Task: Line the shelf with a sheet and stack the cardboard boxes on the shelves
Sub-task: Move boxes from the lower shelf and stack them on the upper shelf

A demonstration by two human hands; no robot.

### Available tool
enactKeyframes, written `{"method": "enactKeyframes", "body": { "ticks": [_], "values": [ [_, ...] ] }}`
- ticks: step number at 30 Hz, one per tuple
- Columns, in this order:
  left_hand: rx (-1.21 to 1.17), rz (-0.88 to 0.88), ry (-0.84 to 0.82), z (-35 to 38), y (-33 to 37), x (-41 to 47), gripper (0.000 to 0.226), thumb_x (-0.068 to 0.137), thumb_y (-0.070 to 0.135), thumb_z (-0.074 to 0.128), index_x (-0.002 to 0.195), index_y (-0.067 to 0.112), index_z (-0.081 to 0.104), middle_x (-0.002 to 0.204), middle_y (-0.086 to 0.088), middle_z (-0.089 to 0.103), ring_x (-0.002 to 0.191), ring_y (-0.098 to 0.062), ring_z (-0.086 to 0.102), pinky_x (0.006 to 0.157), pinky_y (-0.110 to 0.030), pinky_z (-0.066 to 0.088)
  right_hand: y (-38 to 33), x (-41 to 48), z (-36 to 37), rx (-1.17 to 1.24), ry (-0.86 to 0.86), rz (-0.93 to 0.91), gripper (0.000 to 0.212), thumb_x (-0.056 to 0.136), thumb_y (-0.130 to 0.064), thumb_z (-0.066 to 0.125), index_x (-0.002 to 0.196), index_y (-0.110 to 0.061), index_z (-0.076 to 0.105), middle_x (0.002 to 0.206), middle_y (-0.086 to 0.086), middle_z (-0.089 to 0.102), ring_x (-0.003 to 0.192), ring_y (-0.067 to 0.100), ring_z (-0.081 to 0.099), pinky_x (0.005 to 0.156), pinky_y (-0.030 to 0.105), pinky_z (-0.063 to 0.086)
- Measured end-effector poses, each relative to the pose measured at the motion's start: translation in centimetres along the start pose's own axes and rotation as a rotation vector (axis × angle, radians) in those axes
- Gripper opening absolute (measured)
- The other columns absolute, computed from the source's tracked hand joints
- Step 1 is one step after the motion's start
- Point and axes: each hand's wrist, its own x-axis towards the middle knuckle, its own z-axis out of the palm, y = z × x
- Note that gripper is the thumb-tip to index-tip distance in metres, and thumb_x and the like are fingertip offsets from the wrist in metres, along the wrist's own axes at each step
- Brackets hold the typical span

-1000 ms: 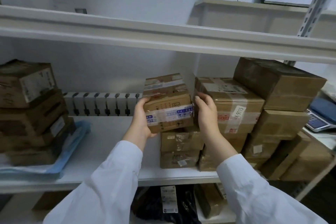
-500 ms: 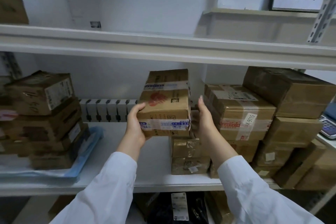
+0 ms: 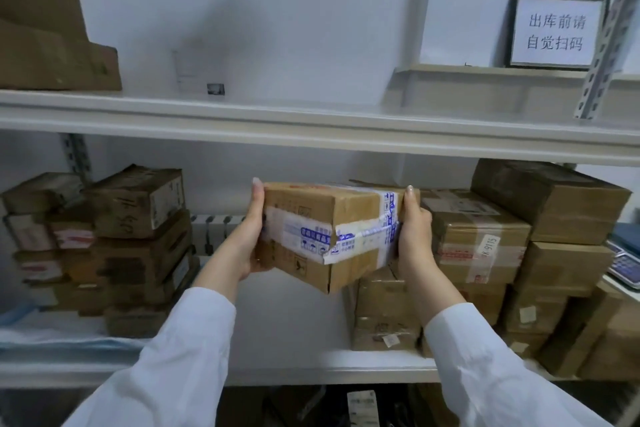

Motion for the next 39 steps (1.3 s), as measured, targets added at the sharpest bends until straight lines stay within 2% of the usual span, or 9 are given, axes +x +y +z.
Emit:
{"method": "enactKeyframes", "body": {
  "ticks": [5,12,17,23,26,29,32,36,39],
  "values": [
    [0.17,0.245,-0.171,-1.0,2.3,-3.0,0.109,0.024,0.094,0.053,0.104,0.02,0.064,0.084,-0.002,0.074,0.082,-0.022,0.064,0.071,-0.034,0.05,-2.1,-1.8,-0.3,-0.036,0.06,-0.086,0.073,0.086,-0.07,0.035,0.118,-0.007,0.05,0.096,0.008,0.065,0.089,0.026,0.065,0.076,0.038,0.049],
    [0.182,0.356,-0.312,-2.0,5.4,-5.9,0.111,0.007,0.072,0.08,0.101,0.015,0.059,0.09,-0.004,0.066,0.083,-0.019,0.055,0.074,-0.027,0.045,-5.1,0.4,-1.0,-0.125,0.03,-0.179,0.119,0.036,-0.103,0.028,0.11,-0.015,0.06,0.1,0.008,0.069,0.096,0.031,0.065,0.092,0.057,0.047],
    [0.12,0.367,-0.256,-2.6,7.3,-6.8,0.106,0.011,0.075,0.078,0.099,0.017,0.062,0.079,-0.004,0.064,0.061,-0.014,0.049,0.055,-0.023,0.041,-6.4,0.9,-0.3,-0.149,-0.047,-0.112,0.085,0.053,-0.091,0.04,0.099,-0.024,0.065,0.098,0.003,0.072,0.097,0.029,0.065,0.094,0.055,0.047],
    [0.191,0.398,-0.134,-3.3,10.3,-8.5,0.076,0.049,0.079,0.063,0.096,0.018,0.063,0.073,-0.008,0.06,0.06,-0.016,0.048,0.056,-0.026,0.038,-8.7,1.0,2.3,-0.14,-0.165,-0.092,0.094,0.05,-0.08,0.052,0.119,-0.017,0.057,0.11,0.007,0.069,0.101,0.031,0.064,0.096,0.052,0.047],
    [0.265,0.439,-0.091,-3.9,12.2,-9.4,0.071,0.062,0.08,0.049,0.091,0.016,0.062,0.068,-0.009,0.061,0.052,-0.016,0.046,0.048,-0.022,0.035,-11.4,-1.8,3.9,-0.119,-0.305,-0.134,0.065,0.064,-0.069,0.054,0.094,-0.014,0.07,0.101,0.012,0.072,0.093,0.034,0.067,0.095,0.049,0.049],
    [0.316,0.487,-0.061,-4.5,14.3,-10.7,0.074,0.062,0.08,0.047,0.089,0.014,0.063,0.069,-0.011,0.061,0.042,-0.015,0.044,0.038,-0.017,0.031,-13.2,-2.8,4.7,-0.044,-0.401,-0.123,0.042,0.092,-0.051,0.047,0.084,-0.017,0.071,0.074,0.005,0.073,0.063,0.02,0.07,0.07,0.033,0.053],
    [0.364,0.593,0.02,-5.0,16.7,-12.3,0.063,0.072,0.076,0.045,0.076,0.016,0.062,0.06,-0.007,0.062,0.035,-0.013,0.044,0.032,-0.013,0.027,-14.8,-3.1,5.4,0.025,-0.452,-0.193,0.037,0.095,-0.045,0.045,0.097,-0.015,0.068,0.076,0.003,0.074,0.069,0.02,0.069,0.059,0.026,0.05],
    [0.39,0.779,0.045,-5.2,19.4,-14.5,0.055,0.078,0.072,0.041,0.082,0.023,0.066,0.062,-0.003,0.067,0.041,-0.012,0.052,0.035,-0.017,0.034,-17.2,-3.7,6.8,0.154,-0.439,-0.295,0.039,0.101,-0.027,0.035,0.074,-0.016,0.061,0.054,-0.005,0.068,0.049,0.01,0.065,0.043,0.014,0.047],
    [0.401,0.8,0.095,-4.6,20.1,-14.8,0.054,0.078,0.073,0.043,0.094,0.027,0.067,0.077,-0.004,0.073,0.056,-0.018,0.066,0.049,-0.023,0.048,-18.3,-3.0,8.3,0.198,-0.32,-0.377,0.024,0.095,-0.032,0.042,0.076,-0.023,0.054,0.078,0.001,0.068,0.074,0.016,0.067,0.071,0.028,0.053]
  ]
}}
